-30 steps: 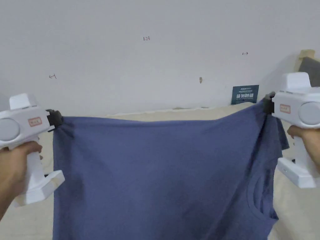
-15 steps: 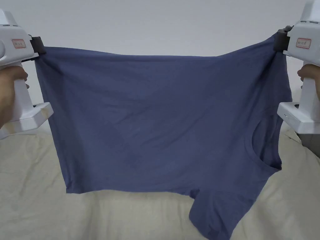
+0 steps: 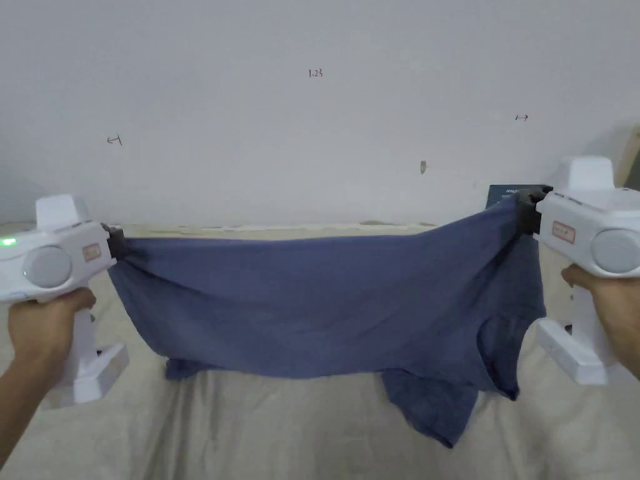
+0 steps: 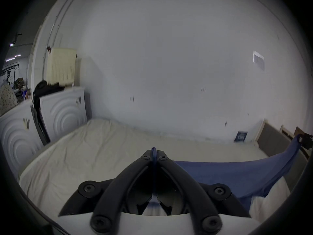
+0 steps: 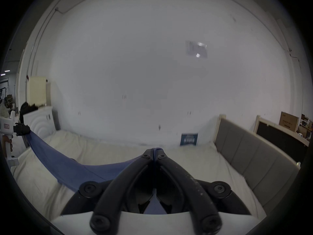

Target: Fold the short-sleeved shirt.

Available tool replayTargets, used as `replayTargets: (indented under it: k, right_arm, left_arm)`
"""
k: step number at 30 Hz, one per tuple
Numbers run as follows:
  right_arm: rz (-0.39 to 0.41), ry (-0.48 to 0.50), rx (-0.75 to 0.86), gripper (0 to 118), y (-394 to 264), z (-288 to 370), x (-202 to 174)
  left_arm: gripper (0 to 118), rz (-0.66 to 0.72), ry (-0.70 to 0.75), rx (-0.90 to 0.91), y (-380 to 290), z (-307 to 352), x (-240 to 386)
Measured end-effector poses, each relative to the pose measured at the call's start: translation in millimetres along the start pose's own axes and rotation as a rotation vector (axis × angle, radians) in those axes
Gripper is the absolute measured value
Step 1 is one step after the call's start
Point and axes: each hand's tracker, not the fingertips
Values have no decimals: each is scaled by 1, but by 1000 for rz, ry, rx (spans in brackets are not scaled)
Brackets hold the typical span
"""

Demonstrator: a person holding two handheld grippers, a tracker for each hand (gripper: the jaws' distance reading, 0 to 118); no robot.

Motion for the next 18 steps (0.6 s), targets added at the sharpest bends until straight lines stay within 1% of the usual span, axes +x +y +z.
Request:
replayTargets:
  k: [3, 7, 9, 12, 16, 18]
  right_arm:
    - [-31, 17, -104, 3, -57, 1, -3]
    - [-67, 41, -220, 3, -132, 25, -1]
    - [-104, 52, -287, 3, -171, 48, 1]
    - [-132, 64, -366, 3, -222, 85, 6]
    - [-165, 78, -436, 3, -273, 145, 4]
    - [-174, 68, -457, 3, -295, 175, 2]
  left_arm:
    - [3, -6, 8, -99, -60, 0, -4]
    - [3, -23, 15, -220, -137, 26, -6]
    - [3, -43, 33, -278, -175, 48, -8]
    - [3, -48, 46, -347, -225, 79, -12]
    - [3, -102, 62, -424, -274, 131, 3]
    - [3, -116, 66, -453, -294, 158, 14]
